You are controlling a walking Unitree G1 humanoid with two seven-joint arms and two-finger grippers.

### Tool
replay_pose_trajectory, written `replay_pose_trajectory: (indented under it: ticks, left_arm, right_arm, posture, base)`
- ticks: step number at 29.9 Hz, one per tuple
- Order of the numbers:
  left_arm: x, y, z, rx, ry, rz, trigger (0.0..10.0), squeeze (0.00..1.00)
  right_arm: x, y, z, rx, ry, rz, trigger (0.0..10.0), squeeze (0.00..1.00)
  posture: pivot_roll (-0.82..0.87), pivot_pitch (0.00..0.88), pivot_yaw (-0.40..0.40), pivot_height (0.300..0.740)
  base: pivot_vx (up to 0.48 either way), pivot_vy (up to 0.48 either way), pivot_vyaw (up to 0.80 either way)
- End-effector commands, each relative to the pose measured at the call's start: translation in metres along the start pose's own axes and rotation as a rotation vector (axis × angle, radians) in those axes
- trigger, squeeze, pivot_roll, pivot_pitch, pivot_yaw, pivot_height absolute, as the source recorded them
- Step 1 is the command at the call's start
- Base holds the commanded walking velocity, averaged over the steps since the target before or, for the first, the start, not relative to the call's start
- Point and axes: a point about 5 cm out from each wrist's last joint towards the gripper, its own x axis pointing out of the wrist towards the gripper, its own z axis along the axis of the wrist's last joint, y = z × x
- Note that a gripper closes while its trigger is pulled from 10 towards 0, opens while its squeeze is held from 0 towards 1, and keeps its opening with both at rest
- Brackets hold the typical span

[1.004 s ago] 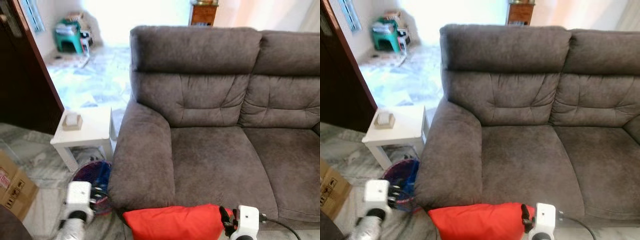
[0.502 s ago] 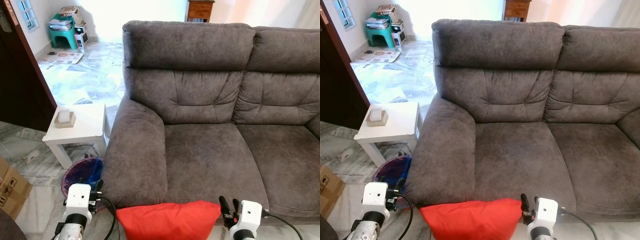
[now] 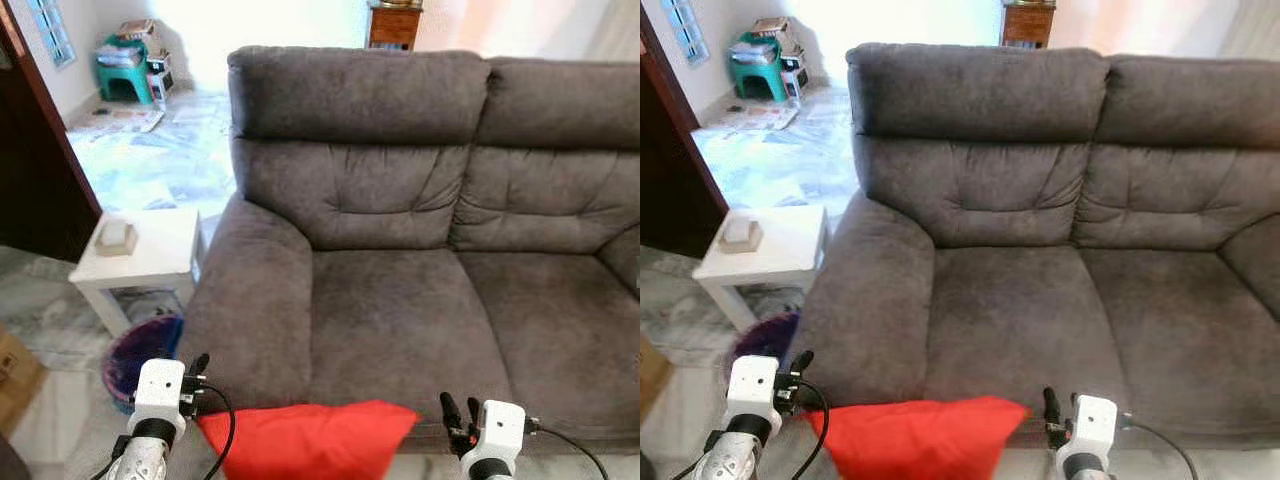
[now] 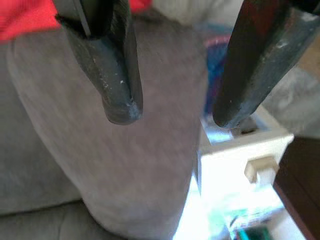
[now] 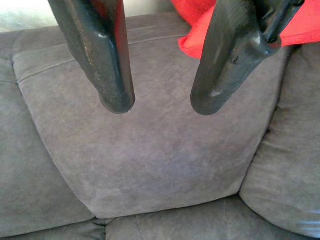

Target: Move the pillow to the sofa from floor

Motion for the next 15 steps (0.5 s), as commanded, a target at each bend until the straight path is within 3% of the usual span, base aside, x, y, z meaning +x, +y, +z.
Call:
replay_pose_trajectory:
  ticks: [1,15]
  left_arm:
    - [-0.001,0.001,0.0,-0.01,0.008,0.004,10.0,0.0]
    - [-0.002,0.002,0.006,-0.03,-0.009,0.031,10.0,0.0]
  right_arm:
    - [-0.001,-0.001,-0.002,-0.006,0.015,-0.001,10.0,0.0]
    - [0.005,0.0,0.01,-0.025,-0.021,0.043,10.0,0.0]
  posture:
    - [0.01,0.083,-0.006,0.74]
    - [0.01,0.085,-0.016,0.74]
  base:
    - [0.0,0.0,0.0]
    - [0.0,0.0,0.0]
